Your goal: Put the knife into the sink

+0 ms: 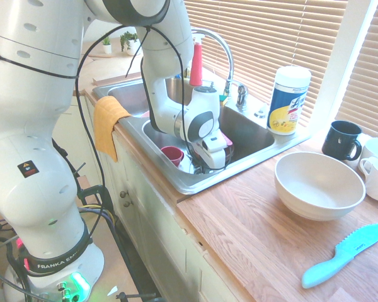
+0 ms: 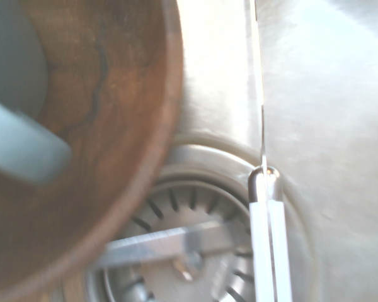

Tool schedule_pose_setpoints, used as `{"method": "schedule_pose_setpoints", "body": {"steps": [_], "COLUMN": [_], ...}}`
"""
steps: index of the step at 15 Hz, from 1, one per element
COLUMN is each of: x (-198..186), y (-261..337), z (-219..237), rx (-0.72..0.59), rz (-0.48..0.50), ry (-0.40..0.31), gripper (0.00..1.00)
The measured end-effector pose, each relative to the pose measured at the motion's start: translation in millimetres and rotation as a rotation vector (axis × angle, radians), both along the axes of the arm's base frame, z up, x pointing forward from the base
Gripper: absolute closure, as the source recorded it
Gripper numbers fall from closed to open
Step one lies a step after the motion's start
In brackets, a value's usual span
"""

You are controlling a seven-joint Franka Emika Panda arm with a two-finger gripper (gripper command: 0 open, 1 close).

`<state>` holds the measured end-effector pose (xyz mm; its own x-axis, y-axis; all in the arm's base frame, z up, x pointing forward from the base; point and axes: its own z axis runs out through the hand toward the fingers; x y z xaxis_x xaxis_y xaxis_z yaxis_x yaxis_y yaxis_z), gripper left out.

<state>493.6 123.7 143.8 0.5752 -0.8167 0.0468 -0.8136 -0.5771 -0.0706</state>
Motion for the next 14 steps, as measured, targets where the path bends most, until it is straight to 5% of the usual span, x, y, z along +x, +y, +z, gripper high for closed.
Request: {"method": "schedule_pose_setpoints", "body": {"steps": [1, 2, 14], "x": [3.5, 5.4, 3.9], "y": [0.7, 0.7, 2.8], "z": [-5.4, -10.1, 0.7], "rx": [0.001, 0.003, 0.017], "rz": [-0.004, -0.007, 0.007], "ry": [0.004, 0.009, 0.0], "gripper": [1.0, 0.0, 0.0]}}
